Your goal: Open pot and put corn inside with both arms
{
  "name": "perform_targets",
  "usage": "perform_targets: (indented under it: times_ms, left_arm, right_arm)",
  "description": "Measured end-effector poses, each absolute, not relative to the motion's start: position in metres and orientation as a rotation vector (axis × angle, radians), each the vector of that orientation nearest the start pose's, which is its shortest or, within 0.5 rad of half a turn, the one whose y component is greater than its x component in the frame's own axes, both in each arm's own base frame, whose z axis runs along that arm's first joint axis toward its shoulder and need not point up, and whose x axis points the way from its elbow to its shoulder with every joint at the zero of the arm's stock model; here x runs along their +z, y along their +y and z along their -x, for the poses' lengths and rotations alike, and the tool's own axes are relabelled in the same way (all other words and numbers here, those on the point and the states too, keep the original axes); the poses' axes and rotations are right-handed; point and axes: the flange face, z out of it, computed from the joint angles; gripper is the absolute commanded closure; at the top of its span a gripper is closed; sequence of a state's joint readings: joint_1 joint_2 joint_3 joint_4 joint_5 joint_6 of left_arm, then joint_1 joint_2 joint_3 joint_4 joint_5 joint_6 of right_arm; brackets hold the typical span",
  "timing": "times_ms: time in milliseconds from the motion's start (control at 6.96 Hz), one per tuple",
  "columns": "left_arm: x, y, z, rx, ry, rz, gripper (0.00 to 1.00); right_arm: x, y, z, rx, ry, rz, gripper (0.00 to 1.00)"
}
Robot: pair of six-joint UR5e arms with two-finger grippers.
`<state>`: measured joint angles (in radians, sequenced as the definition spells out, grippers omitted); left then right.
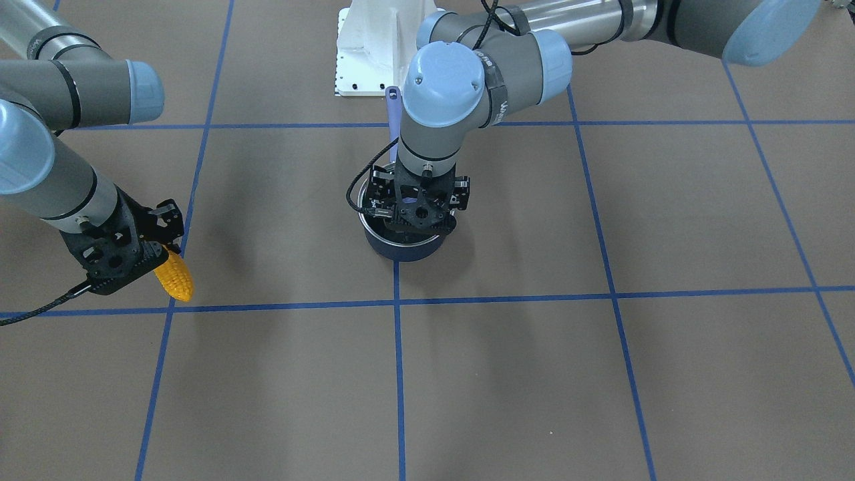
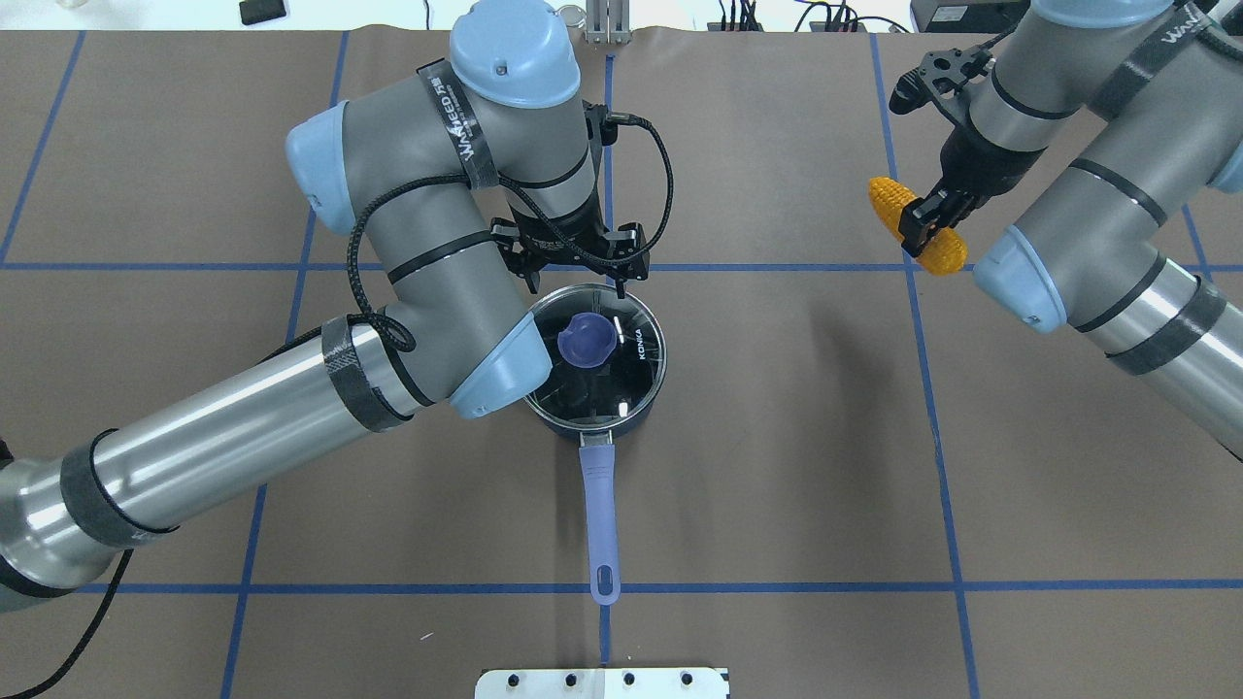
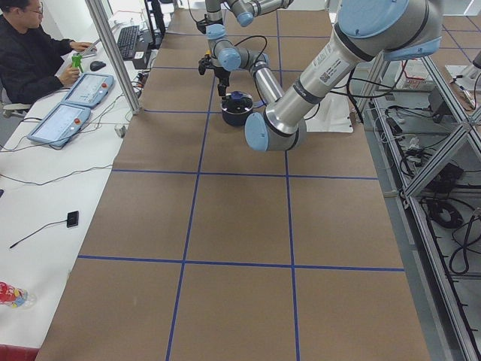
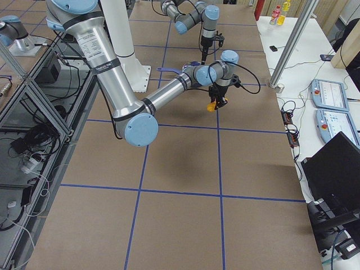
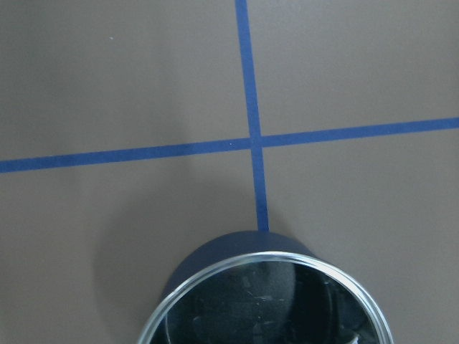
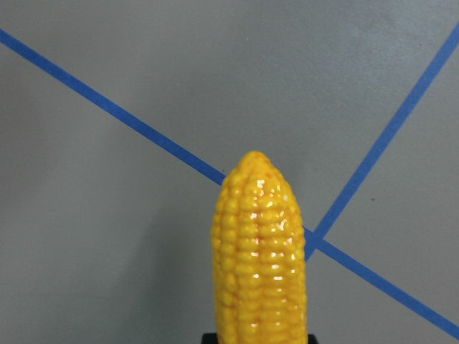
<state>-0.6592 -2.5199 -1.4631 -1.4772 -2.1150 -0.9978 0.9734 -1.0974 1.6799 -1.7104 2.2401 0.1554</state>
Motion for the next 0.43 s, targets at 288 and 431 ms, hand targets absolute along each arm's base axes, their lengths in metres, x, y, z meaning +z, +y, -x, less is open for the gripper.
perform_targets:
  times_ms: [288, 431]
  left_arm:
    - [0.1136, -0.5100, -0.5388, 0.119, 0.890, 0.012, 0.02]
    - [0.1154, -0.5085, -0.5402, 0.119, 0.888, 0.016, 0.04]
  right_arm:
    - [0.3531, -0.5724, 0.3066, -0.568, -0.779, -0.154, 0.69]
    - [0.3539, -0.5720, 0.3081, -0.569, -0.777, -0.152, 0.69]
